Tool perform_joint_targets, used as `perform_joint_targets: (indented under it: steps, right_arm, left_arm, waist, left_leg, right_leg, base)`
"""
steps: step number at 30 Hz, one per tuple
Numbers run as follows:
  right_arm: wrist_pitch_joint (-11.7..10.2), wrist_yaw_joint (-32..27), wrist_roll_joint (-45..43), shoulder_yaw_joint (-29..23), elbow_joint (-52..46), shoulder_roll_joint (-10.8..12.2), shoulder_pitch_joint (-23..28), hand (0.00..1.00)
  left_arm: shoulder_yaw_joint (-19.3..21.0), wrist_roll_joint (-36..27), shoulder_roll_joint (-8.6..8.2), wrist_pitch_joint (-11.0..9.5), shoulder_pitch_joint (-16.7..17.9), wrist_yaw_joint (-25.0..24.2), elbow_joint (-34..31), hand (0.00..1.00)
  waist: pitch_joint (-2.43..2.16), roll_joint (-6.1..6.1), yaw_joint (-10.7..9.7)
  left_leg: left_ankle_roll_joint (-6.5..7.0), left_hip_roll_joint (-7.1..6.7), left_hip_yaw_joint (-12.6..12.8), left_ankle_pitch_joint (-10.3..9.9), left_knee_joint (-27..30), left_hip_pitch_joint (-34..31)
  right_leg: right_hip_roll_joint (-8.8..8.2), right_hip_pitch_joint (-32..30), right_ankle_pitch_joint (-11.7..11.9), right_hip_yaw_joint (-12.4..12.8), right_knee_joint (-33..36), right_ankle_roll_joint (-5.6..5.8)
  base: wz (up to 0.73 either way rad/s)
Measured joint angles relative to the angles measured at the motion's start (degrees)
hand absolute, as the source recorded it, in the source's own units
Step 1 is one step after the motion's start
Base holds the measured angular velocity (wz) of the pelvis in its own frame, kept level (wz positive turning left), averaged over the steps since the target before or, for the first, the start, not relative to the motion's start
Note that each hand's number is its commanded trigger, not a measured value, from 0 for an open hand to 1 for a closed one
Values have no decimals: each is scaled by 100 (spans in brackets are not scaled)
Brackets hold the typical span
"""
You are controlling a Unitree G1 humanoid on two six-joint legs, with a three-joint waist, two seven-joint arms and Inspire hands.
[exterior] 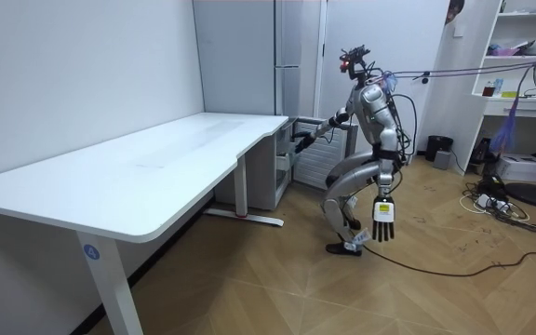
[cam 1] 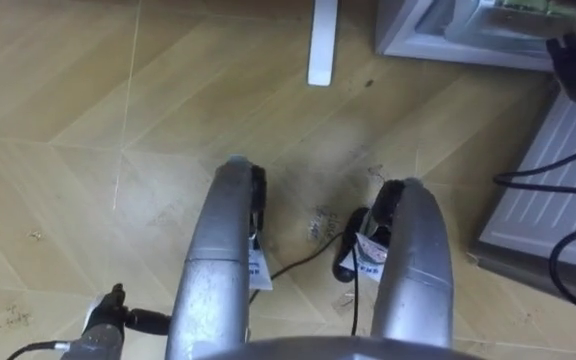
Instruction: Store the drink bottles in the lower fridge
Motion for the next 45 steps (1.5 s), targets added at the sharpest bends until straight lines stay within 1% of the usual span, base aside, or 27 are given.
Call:
perform_joint_targets:
  steps: [2, 4, 5, 6, 7, 9, 11, 13, 16, 18, 19, 20, 21, 23, 25, 26, 27, 30, 35, 38, 42, 45]
  right_arm:
    - [-7, -129, 25, 7, -112, -14, -1, 0]
    - [-9, -291, 46, 7, -313, -37, -1, 0]
    - [-25, -417, 65, 7, -435, -64, -4, 0]
    - [-36, -489, 68, 8, -505, -90, -7, 0]
    - [-46, -535, 66, 15, -540, -100, -9, 0]
    - [-133, -653, 62, 206, -566, -114, -91, 0]
    - [-180, -756, 58, 227, -567, -120, -133, 0]
    - [-190, -895, 59, 233, -568, -120, -235, 0]
    - [-282, -1016, 68, 280, -606, -120, -391, 0]
    - [-425, -1062, 59, 287, -627, -123, -416, 0]
    - [-452, -1059, 60, 288, -686, -123, -416, 0]
    - [-517, -1051, 57, 286, -884, -124, -424, 0]
    - [-604, -1073, 124, 279, -828, -113, -426, 0]
    - [-621, -1070, 116, 282, -872, -113, -399, 0]
    - [-626, -1070, 106, 298, -872, -113, -400, 0]
    - [-645, -1070, 107, 298, -872, -117, -400, 0]
    - [-695, -1070, 107, 298, -872, -126, -401, 0]
    - [-836, -1068, 109, 298, -872, -135, -409, 0]
    - [-859, -1068, 120, 306, -872, -137, -409, 0]
    - [-867, -1068, 120, 334, -880, -139, -408, 0]
    - [-883, -1068, 113, 449, -880, -141, -408, 0]
    - [-857, -1068, 107, 516, -779, -142, -358, 0]
  left_arm:
    - [40, 27, 22, -17, 81, 0, -85, 0]
    - [42, 22, 60, -122, 178, 1, -99, 0]
    - [51, 1, 96, -153, 263, 1, -130, 0]
    - [119, -10, 122, -174, 364, 3, -175, 0]
    - [151, -11, 133, -181, 404, 11, -175, 0]
    - [156, -11, 192, -183, 556, 42, -173, 0]
    - [157, -10, 211, -176, 626, 42, -200, 0]
    - [158, -6, 224, -178, 662, 42, -219, 0]
    - [160, 17, 227, -230, 664, 41, -226, 0]
    - [161, 25, 248, -258, 685, 31, -248, 0]
    - [160, 26, 268, -265, 707, 30, -266, 0]
    - [161, 36, 305, -264, 743, 28, -302, 0]
    - [162, 42, 339, -267, 784, 28, -341, 0]
    - [180, 67, 367, -266, 900, 26, -393, 0]
    - [264, 84, 369, -249, 999, 10, -468, 0]
    - [297, 85, 371, -246, 1030, 1, -504, 0]
    - [305, 84, 372, -249, 1044, -12, -555, 0]
    - [304, 75, 372, -297, 1051, -80, -607, 0]
    - [302, 82, 398, -339, 1112, -128, -695, 0]
    - [303, 94, 479, -340, 1274, -145, -917, 0]
    - [303, 85, 647, -339, 1528, -192, -1136, 0]
    - [293, 87, 673, -334, 1544, -192, -1129, 0]
  waist:
    - [1, -27, -7]
    - [2, -42, -12]
    - [2, -42, -11]
    - [0, -49, -9]
    - [0, -57, -3]
    - [4, -76, 5]
    - [6, -80, 7]
    - [7, -81, 13]
    - [9, -85, 75]
    - [9, -85, 212]
    - [10, -84, 233]
    - [10, -80, 285]
    - [13, -74, 339]
    - [18, -67, 347]
    - [19, -60, 360]
    - [27, -46, 362]
    - [38, -12, 373]
    - [50, 55, 476]
    - [54, 68, 538]
    - [49, 103, 547]
    - [44, 124, 549]
    - [51, 134, 572]
  left_leg:
    - [1, -14, 27, 0, -1, -12]
    - [-1, -12, 43, -1, 0, -22]
    - [-5, -12, 36, -2, 0, -29]
    - [-9, -17, 31, -3, 0, -29]
    - [-9, -18, 34, -3, 1, -28]
    - [-22, -32, 13, 3, 4, -25]
    - [-27, -48, -7, 3, 5, -24]
    - [-38, -47, -43, 6, 8, -20]
    - [-71, -21, -108, -3, 34, -13]
    - [-133, -13, -206, -39, 104, -11]
    - [-140, -14, -234, -43, 115, -16]
    - [-143, -20, -271, -43, 124, -13]
    - [-145, -28, -301, -43, 123, 21]
    - [-150, -32, -305, -41, 125, 33]
    - [-166, -44, -305, -33, 125, 40]
    - [-181, -83, -306, -24, 126, 45]
    - [-195, -115, -317, -17, 127, 46]
    - [-262, -122, -342, -10, 125, 47]
    - [-311, -128, -375, 18, 123, 46]
    - [-335, -116, -424, 31, 112, 45]
    - [-364, -107, -414, 49, 29, 126]
    - [-383, -105, -427, 95, -157, 300]
  right_leg:
    - [-10, -36, -2, 24, 25, 4]
    - [-15, -64, -9, 36, 42, -4]
    - [-34, -68, -18, 20, 50, -13]
    - [-108, -61, -37, 5, 73, -49]
    - [-119, -59, -51, -5, 88, -69]
    - [-163, -45, -92, -42, 119, -108]
    - [-211, -18, -135, -74, 143, -139]
    - [-215, 13, -165, -130, 149, -147]
    - [-210, 74, -195, -193, 160, -202]
    - [-202, 140, -235, -279, 192, -272]
    - [-206, 159, -248, -308, 198, -280]
    - [-208, 197, -272, -343, 206, -282]
    - [-209, 262, -295, -375, 206, -269]
    - [-213, 283, -320, -382, 220, -255]
    - [-236, 284, -337, -386, 239, -276]
    - [-289, 285, -356, -389, 274, -297]
    - [-317, 290, -376, -392, 299, -288]
    - [-313, 292, -379, -402, 307, -293]
    - [-312, 292, -389, -418, 326, -344]
    - [-310, 320, -373, -489, 297, -388]
    - [-303, 384, -358, -501, 243, -393]
    - [-295, 570, -345, -561, 79, -403]
  base:
    - [0]
    - [0]
    - [6]
    - [9]
    - [10]
    - [9]
    - [14]
    - [9]
    - [0]
    - [0]
    - [8]
    - [16]
    - [17]
    - [7]
    - [3]
    - [13]
    - [13]
    - [2]
    - [1]
    - [0]
    - [0]
    - [4]
